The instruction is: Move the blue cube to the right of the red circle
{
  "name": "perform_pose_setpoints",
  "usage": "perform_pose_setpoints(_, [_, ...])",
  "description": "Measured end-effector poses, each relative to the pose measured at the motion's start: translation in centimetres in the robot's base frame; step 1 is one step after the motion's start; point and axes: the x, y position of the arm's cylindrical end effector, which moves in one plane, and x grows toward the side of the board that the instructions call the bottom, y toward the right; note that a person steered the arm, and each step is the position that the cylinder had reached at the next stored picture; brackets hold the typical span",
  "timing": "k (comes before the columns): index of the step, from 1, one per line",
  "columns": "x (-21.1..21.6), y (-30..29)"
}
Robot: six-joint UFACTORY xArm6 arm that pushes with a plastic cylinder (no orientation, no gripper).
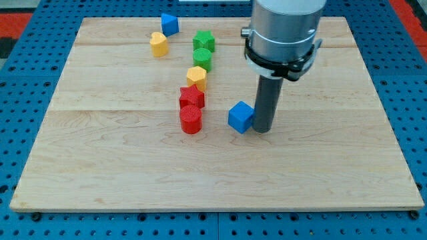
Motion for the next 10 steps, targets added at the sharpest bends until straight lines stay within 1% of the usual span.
perform_pose_setpoints(1, [0.4,-2.1])
perform_pose_setpoints(3, [0.6,-4.3])
perform_pose_setpoints(4, [0.8,-2.6])
perform_pose_setpoints(5, [-1.7,-0.2])
perform_pose_setpoints(6, [-7.6,1.2])
perform_pose_setpoints(8, [-6.9,-1.2])
perform_pose_setpoints(10, [-6.8,-6.7])
